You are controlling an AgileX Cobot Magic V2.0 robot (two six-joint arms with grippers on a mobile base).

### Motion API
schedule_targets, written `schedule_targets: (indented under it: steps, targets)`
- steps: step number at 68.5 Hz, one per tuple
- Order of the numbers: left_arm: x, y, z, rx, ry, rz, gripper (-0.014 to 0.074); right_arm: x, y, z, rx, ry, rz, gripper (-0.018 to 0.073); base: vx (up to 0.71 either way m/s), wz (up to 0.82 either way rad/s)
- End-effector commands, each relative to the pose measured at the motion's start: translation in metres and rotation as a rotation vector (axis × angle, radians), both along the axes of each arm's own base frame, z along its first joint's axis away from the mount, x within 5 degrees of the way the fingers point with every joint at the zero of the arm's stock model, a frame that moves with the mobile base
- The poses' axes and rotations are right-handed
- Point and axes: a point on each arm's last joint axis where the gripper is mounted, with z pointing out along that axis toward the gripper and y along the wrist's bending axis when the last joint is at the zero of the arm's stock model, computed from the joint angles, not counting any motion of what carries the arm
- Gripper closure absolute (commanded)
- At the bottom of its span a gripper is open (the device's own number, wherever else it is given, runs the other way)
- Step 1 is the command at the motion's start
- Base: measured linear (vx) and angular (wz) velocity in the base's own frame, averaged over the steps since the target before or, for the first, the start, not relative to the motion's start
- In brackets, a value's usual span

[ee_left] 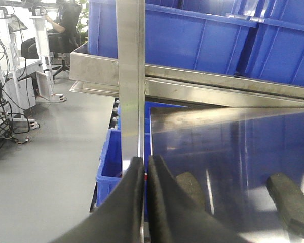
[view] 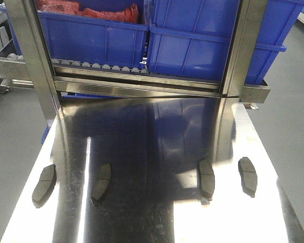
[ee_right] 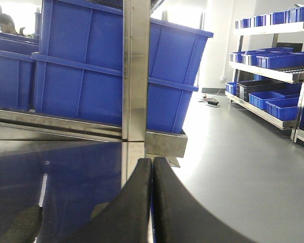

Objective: Move and align brake pads A on conveyor

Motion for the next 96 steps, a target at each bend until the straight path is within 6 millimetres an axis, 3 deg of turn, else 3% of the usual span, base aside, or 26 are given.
schedule_targets:
  steps: [1,23,42,56,72,96]
  targets:
    - [-0.001,0.0,0.008,-0.022,-0.126,0.002,0.0602,-0.001,0.001,0.004,-0.016,-0.078,0.004,0.0571,0.0,0.0]
    - [-0.013,0.0,0.086,0.014,-0.359,0.002,0.0602,-0.001,0.001,0.004,-0.016,-0.078,0.004,0.0571,0.0,0.0]
    - [0.017,0.001,0.131,0.018,-0.079,0.007,0.0602,-0.001,0.001,0.004,-0.016,-0.078,0.004,0.0571,0.0,0.0]
    - [0.05,0.002,0.131,0.011,0.262,0.01,0.0602,-0.001,0.001,0.004,-0.016,-0.078,0.004,0.0571,0.0,0.0]
    - [0.076,0.003,0.098,-0.002,0.7,0.012,0.0602,-0.001,0.001,0.004,-0.016,-0.078,0.004,0.0571,0.0,0.0]
    - [0.079,0.0,0.093,-0.065,0.727,0.005,0.0602,-0.001,0.001,0.004,-0.016,-0.078,0.004,0.0571,0.0,0.0]
